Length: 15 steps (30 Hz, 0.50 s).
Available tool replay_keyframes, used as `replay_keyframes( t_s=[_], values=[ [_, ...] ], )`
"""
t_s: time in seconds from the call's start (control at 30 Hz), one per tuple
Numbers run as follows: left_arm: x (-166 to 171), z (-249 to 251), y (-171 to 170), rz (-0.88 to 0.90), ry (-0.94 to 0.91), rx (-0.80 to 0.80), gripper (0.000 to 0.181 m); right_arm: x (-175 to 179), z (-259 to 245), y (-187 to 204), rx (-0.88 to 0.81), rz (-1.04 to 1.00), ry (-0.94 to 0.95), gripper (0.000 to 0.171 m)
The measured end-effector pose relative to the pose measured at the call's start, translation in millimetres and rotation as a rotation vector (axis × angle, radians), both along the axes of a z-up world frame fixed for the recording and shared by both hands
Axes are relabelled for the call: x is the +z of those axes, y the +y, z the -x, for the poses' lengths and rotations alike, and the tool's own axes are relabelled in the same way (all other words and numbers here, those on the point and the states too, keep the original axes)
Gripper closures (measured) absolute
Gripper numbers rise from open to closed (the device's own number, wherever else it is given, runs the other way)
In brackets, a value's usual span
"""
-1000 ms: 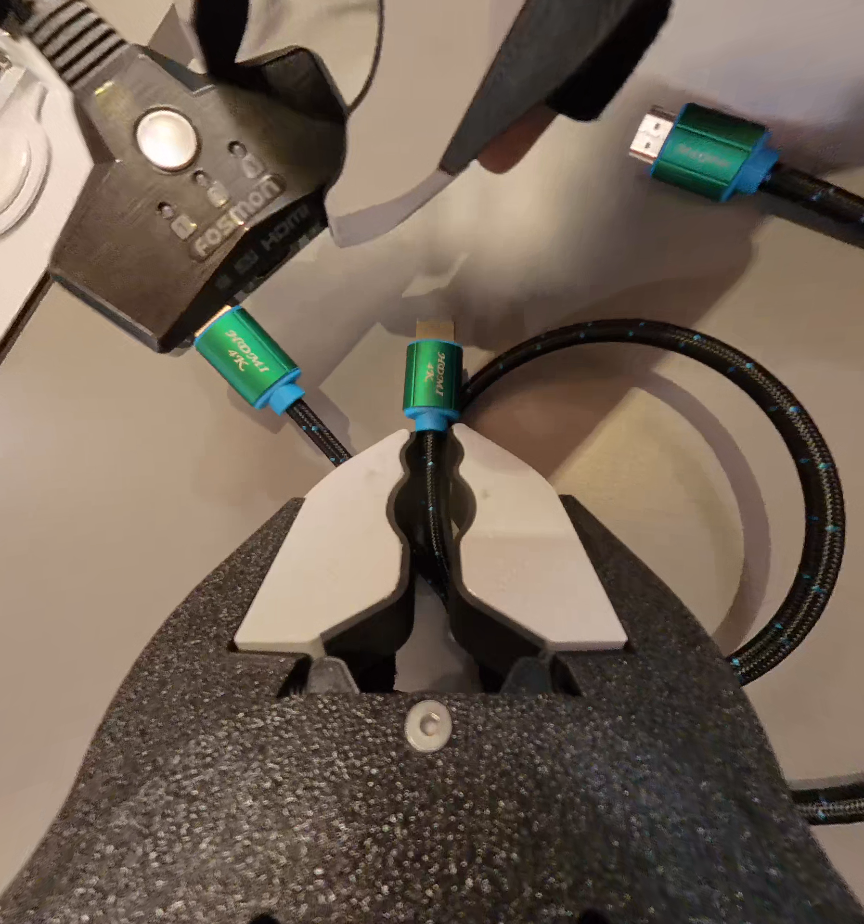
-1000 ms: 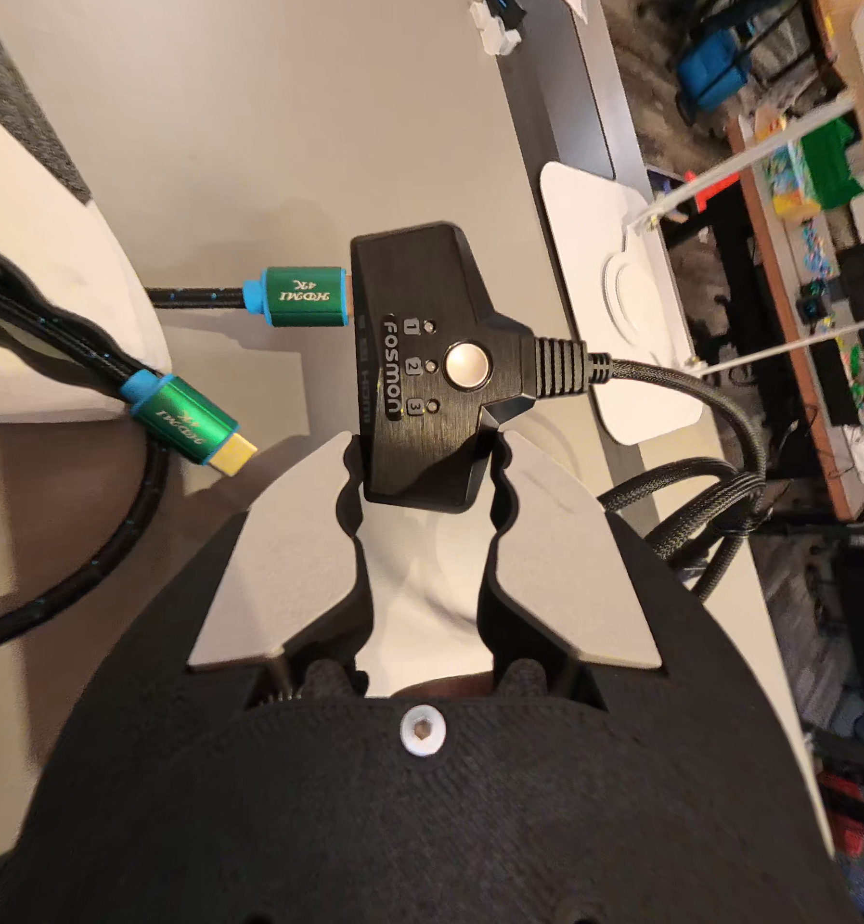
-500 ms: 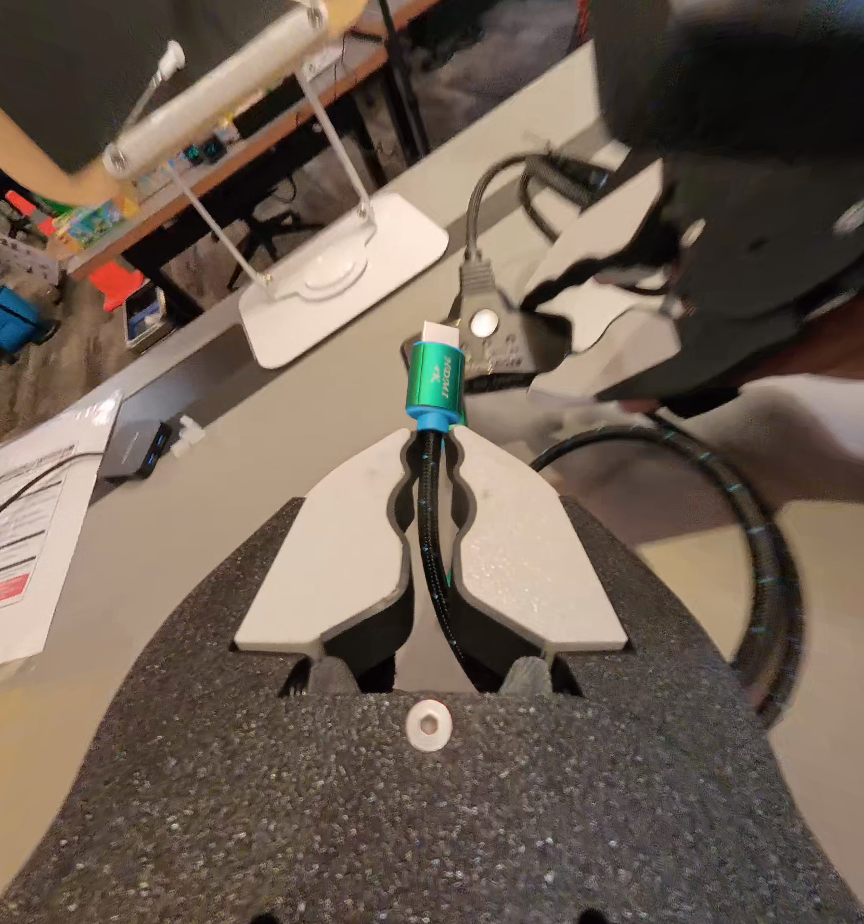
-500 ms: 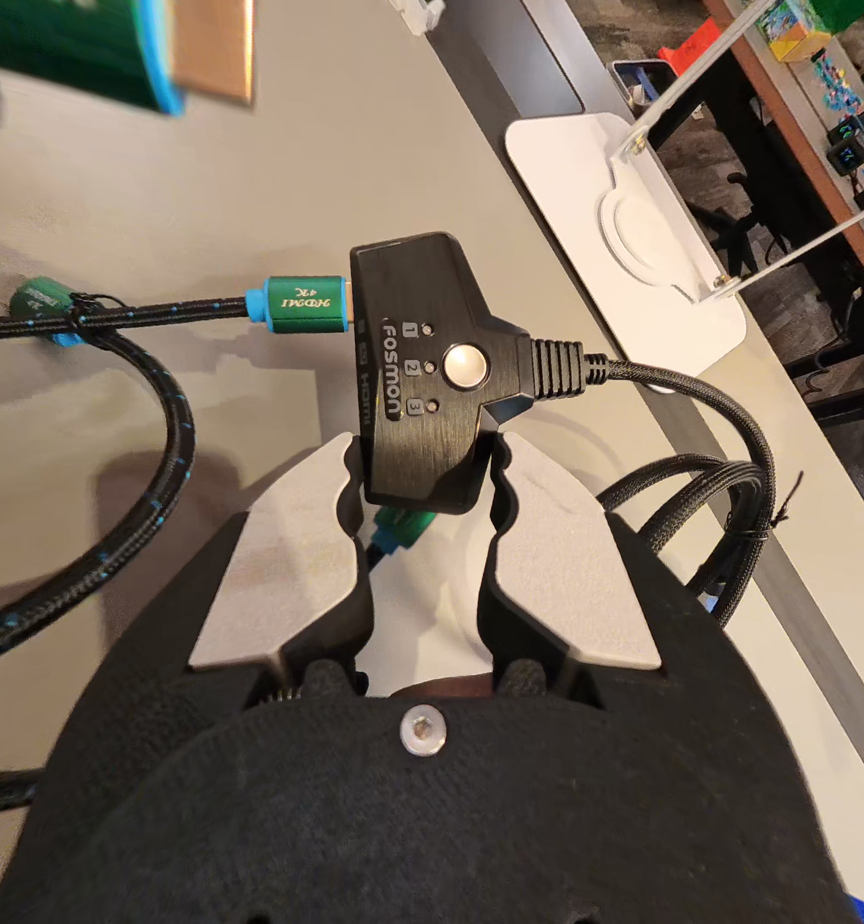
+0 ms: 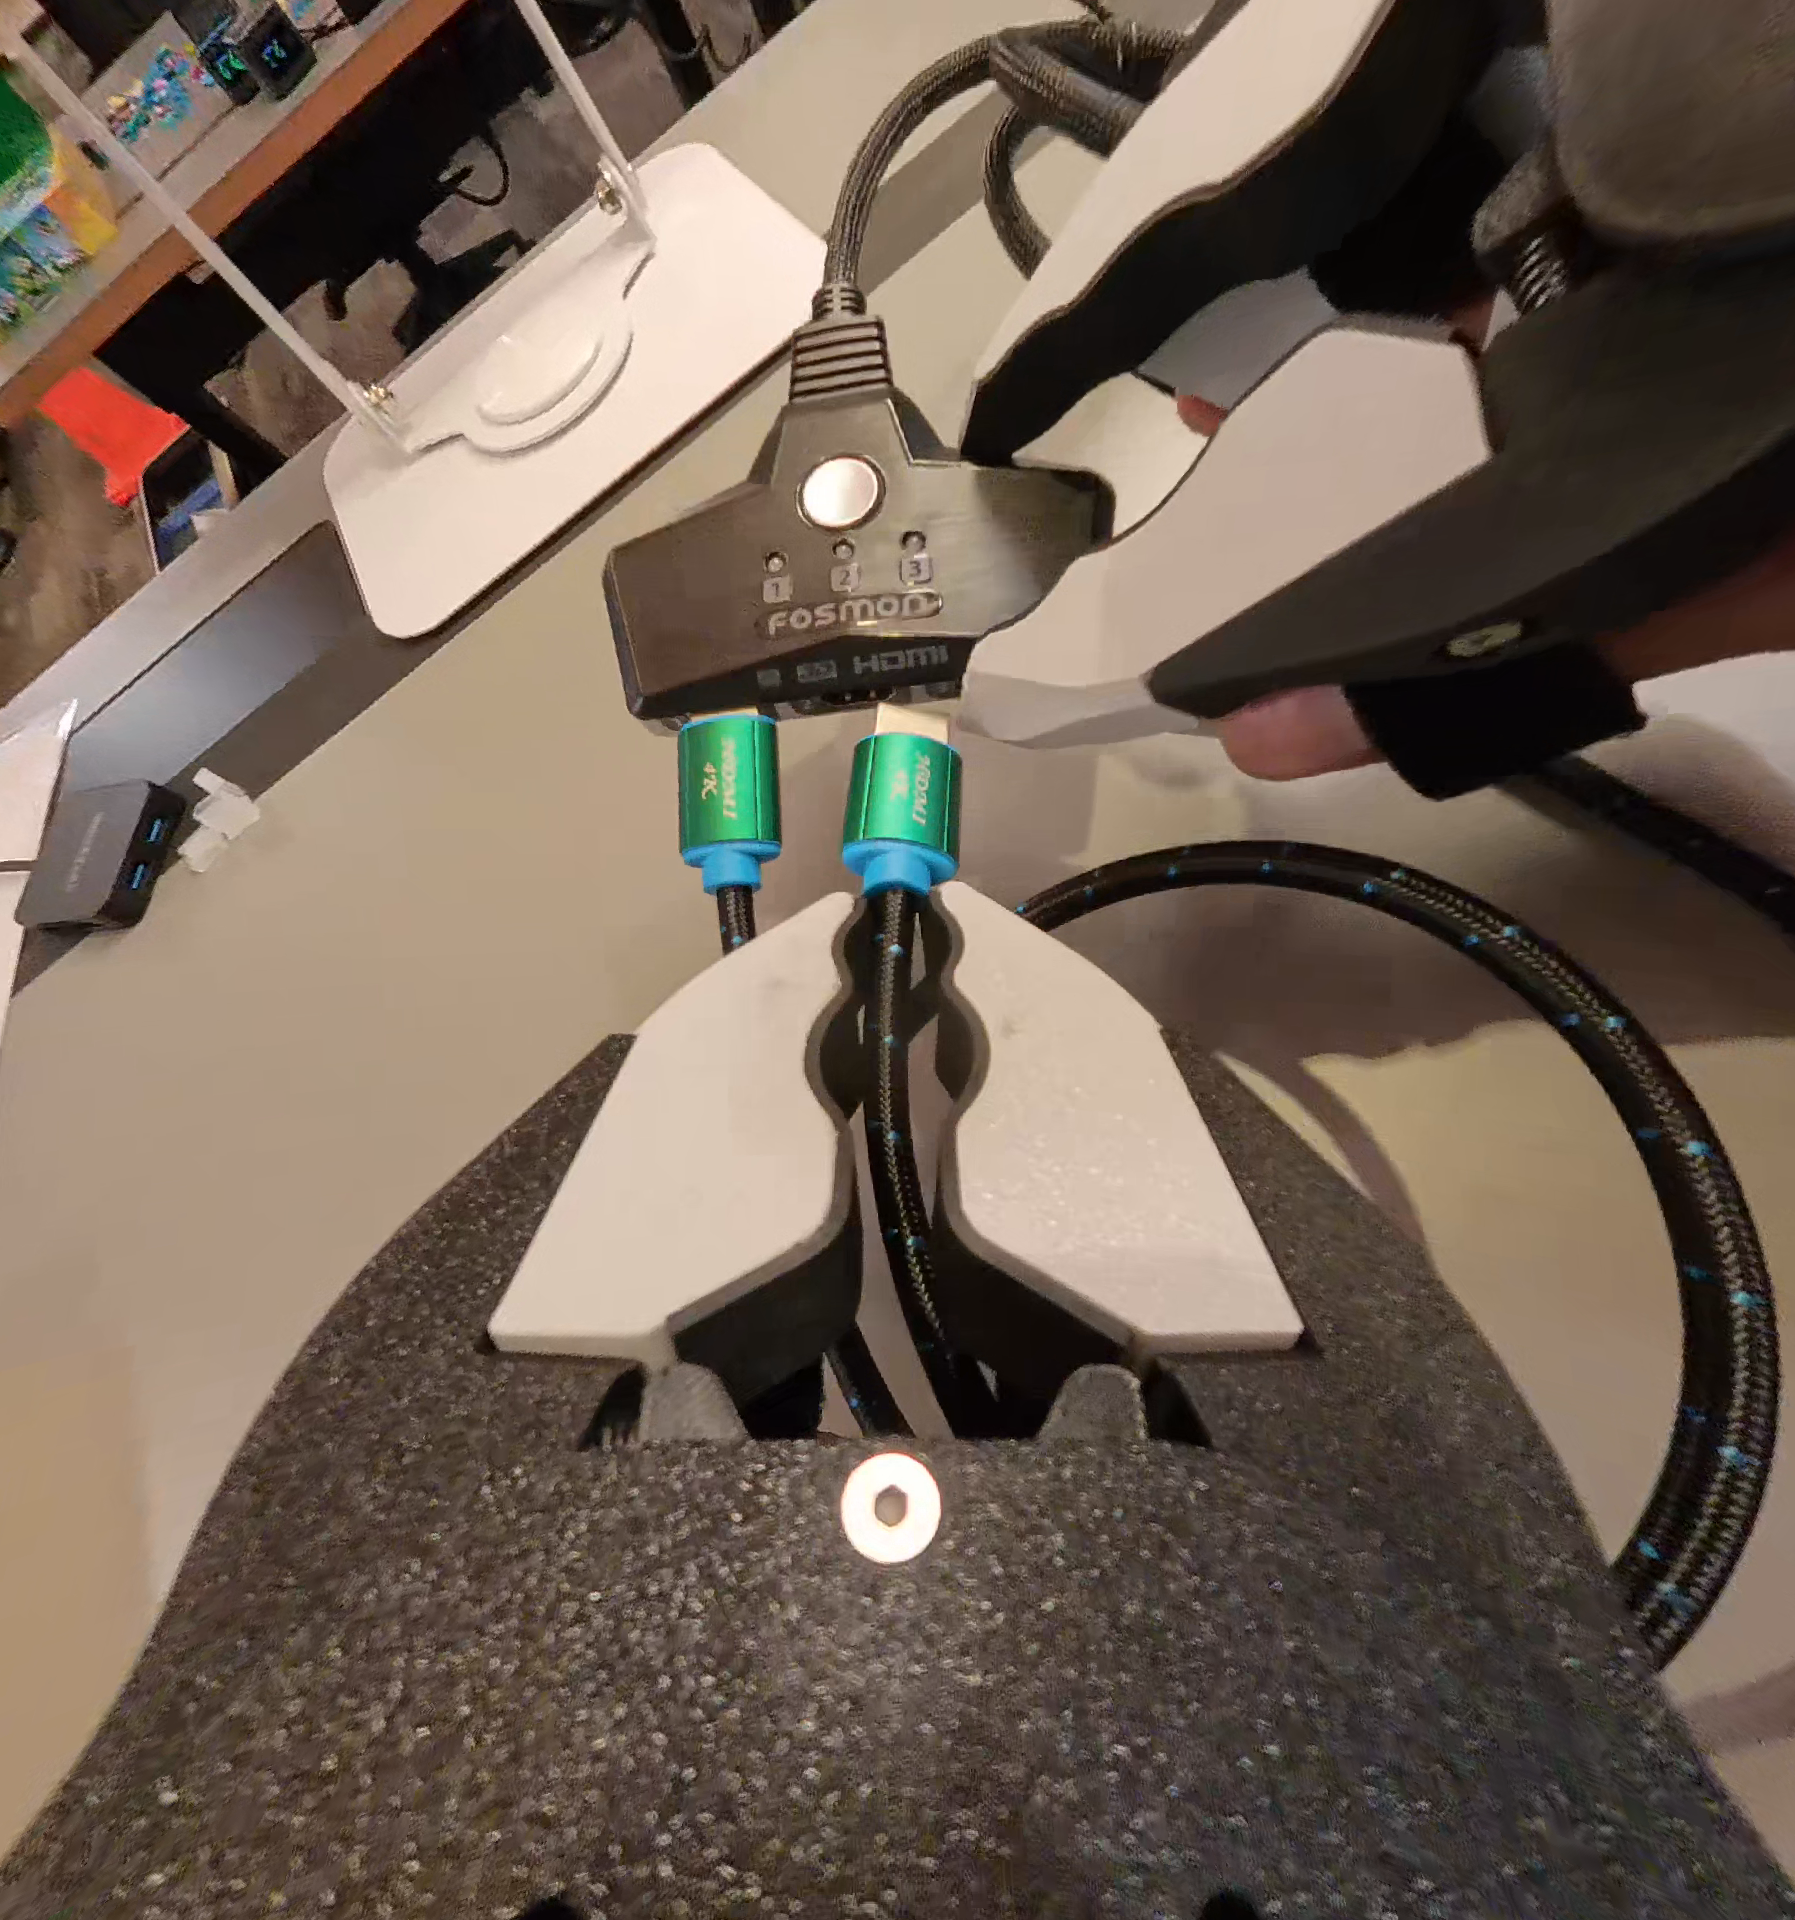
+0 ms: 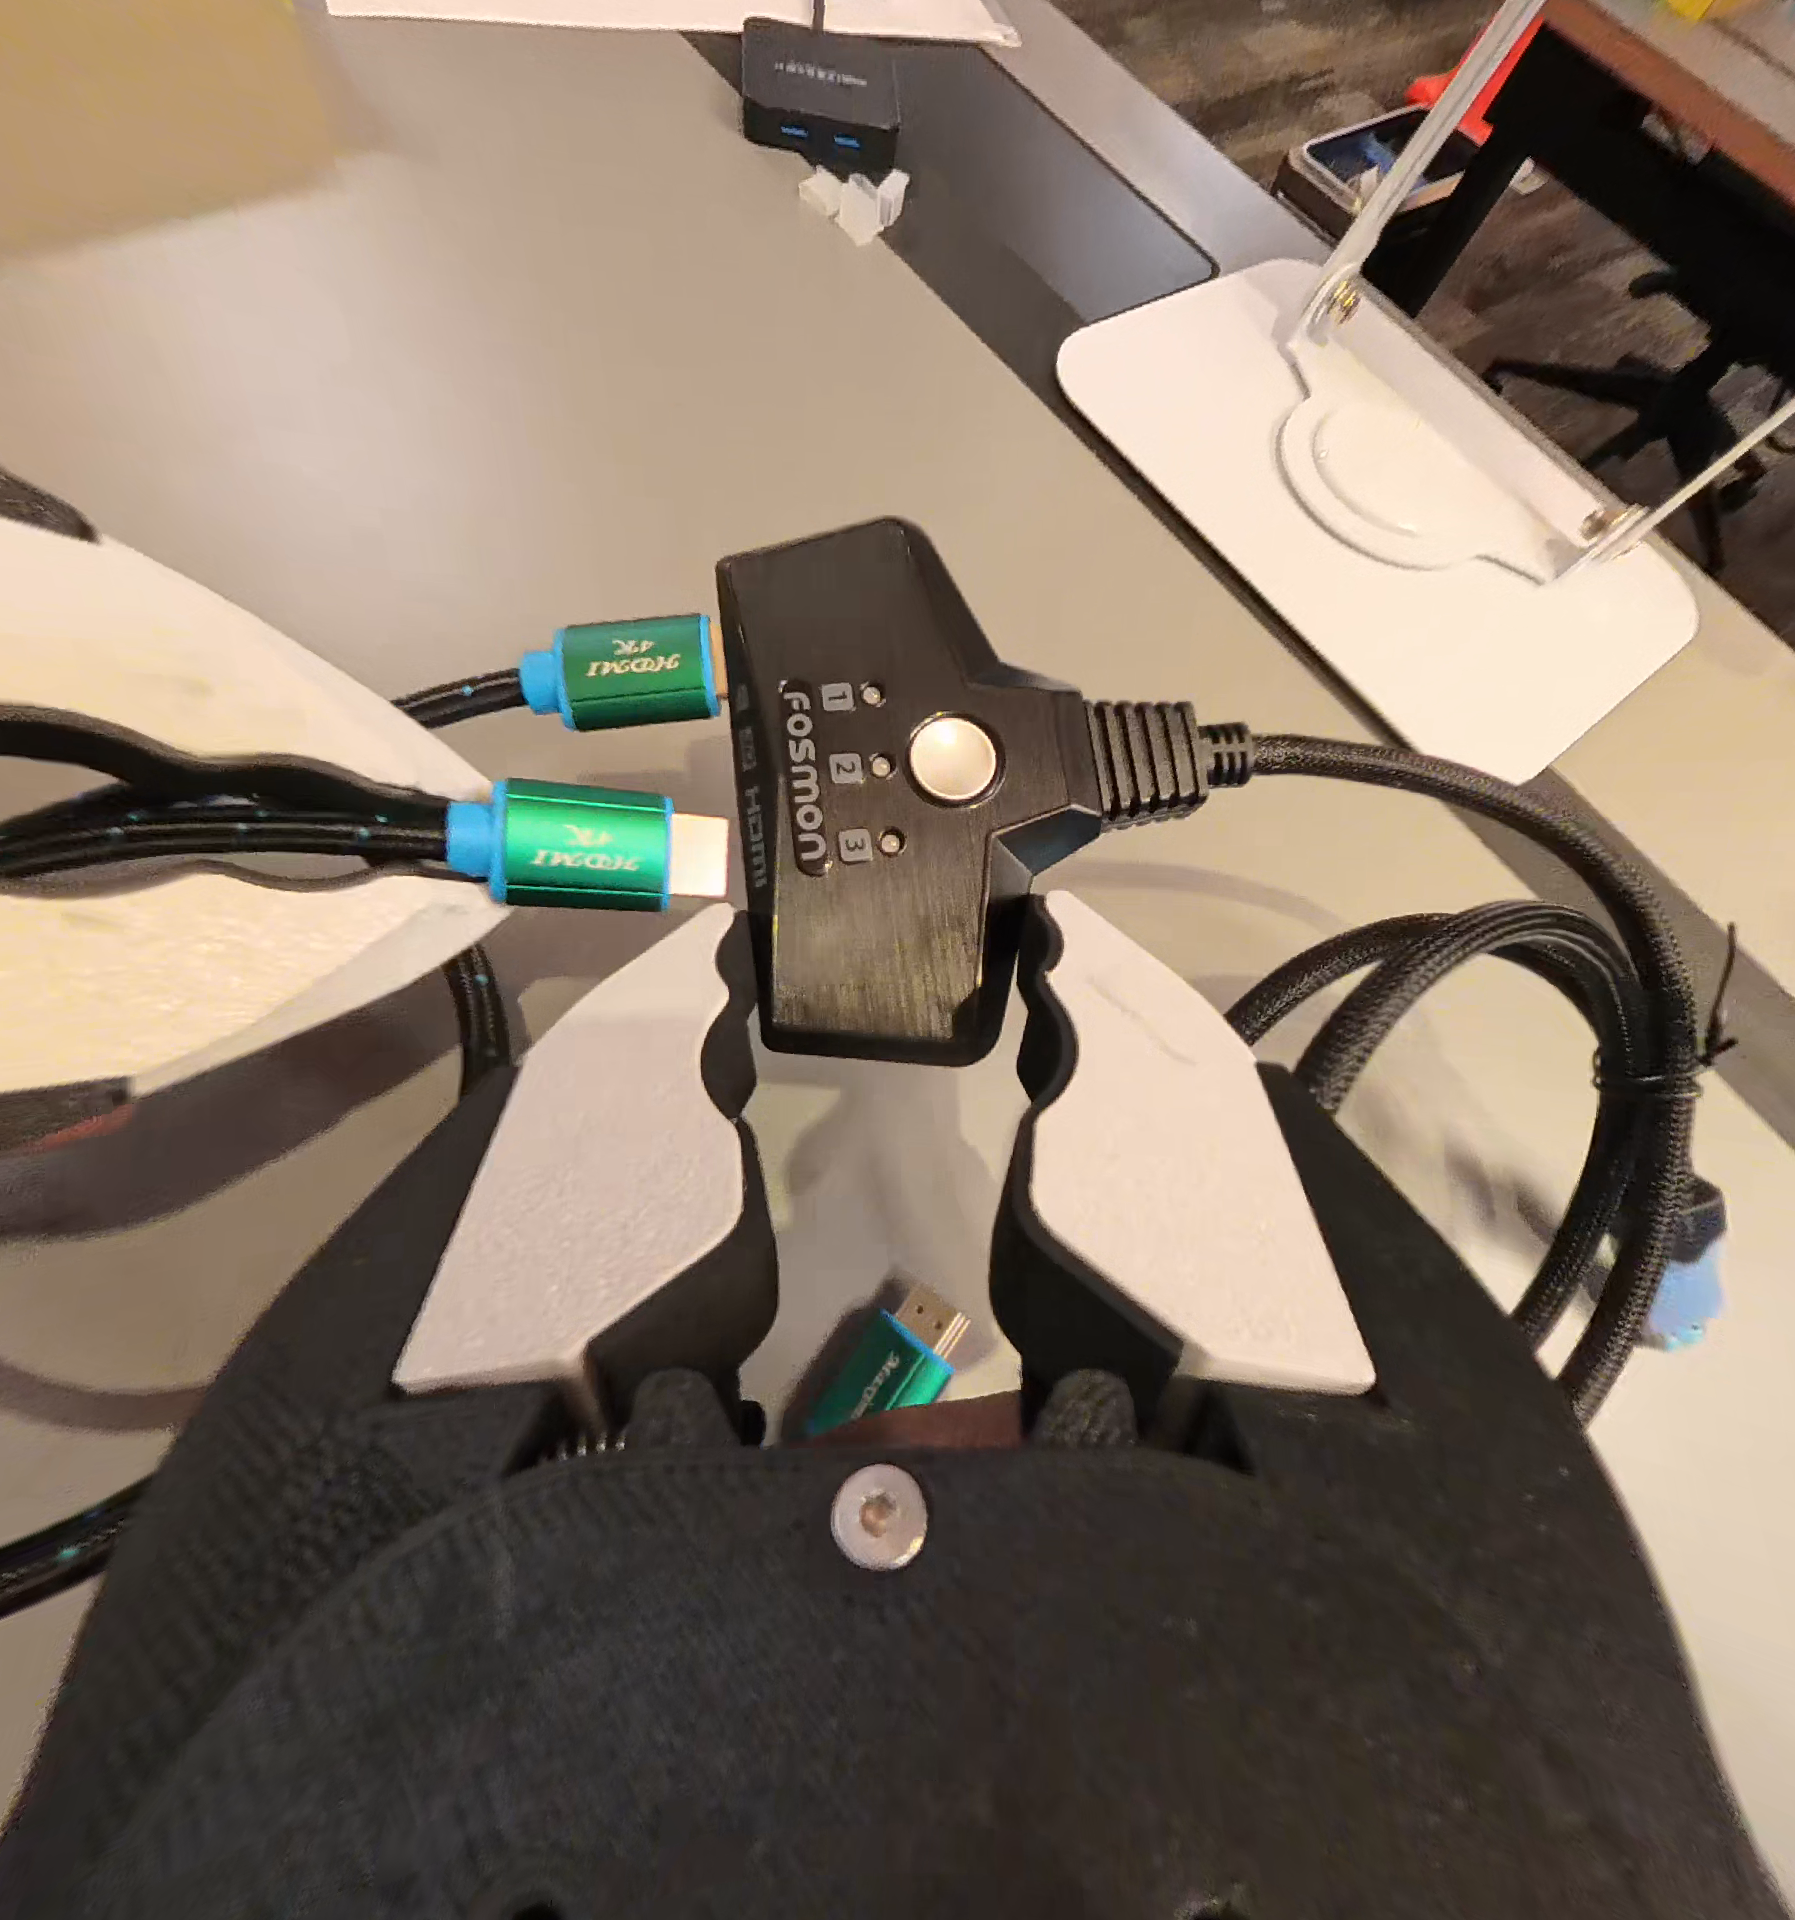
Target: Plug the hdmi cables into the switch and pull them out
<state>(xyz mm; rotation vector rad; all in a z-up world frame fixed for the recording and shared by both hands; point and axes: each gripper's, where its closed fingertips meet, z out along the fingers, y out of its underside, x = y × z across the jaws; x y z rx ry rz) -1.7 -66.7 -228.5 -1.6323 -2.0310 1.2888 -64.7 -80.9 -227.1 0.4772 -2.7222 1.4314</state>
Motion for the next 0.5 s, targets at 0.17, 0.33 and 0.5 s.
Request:
replay_keyframes(
  t_s=[0.17,0.33,0.5],
  values=[
    [-12,-3,-8,-0.024,-0.009,0.032,0.173,-10,-4,1,-0.027,-0.041,-0.011,0.122],
    [-25,-3,-9,-0.137,0.051,0.022,0.172,-24,-4,3,-0.058,-0.095,-0.089,0.123],
    [-36,-2,-8,-0.217,0.068,0.019,0.172,-36,-4,5,-0.069,-0.146,-0.184,0.123]
  ],
)
